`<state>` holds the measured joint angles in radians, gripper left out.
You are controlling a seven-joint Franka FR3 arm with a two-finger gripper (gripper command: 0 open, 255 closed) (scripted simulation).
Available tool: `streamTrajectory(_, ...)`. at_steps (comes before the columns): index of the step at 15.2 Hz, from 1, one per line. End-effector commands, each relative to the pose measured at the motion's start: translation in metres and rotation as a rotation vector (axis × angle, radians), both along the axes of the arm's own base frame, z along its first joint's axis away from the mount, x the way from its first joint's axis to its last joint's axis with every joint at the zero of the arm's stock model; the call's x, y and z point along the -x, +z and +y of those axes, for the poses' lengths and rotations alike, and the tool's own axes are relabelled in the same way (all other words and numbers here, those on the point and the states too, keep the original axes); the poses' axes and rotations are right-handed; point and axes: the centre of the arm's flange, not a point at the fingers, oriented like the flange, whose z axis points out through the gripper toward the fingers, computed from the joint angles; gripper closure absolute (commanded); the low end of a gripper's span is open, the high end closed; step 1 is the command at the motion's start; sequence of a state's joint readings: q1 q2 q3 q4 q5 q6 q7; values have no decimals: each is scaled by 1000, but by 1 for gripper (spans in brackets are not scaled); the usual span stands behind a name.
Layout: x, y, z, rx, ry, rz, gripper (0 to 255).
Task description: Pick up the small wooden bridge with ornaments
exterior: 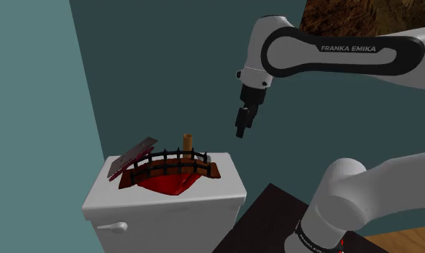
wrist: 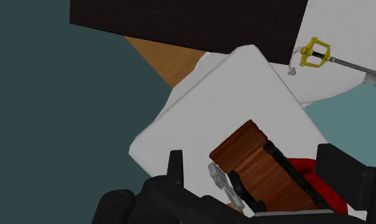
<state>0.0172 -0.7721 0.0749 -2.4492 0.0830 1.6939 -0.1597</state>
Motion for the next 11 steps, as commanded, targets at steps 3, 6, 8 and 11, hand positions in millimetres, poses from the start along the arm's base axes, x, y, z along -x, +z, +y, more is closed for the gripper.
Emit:
streamTrajectory(3,-16,-10,14,-7,71,-19,0)
streamTrajectory(6,-39,-25,37,-18,179,-47,0)
streamTrajectory(8,-53,-35,54,-25,250,-66,0)
streamTrajectory(11,-72,-48,82,-36,357,-94,0)
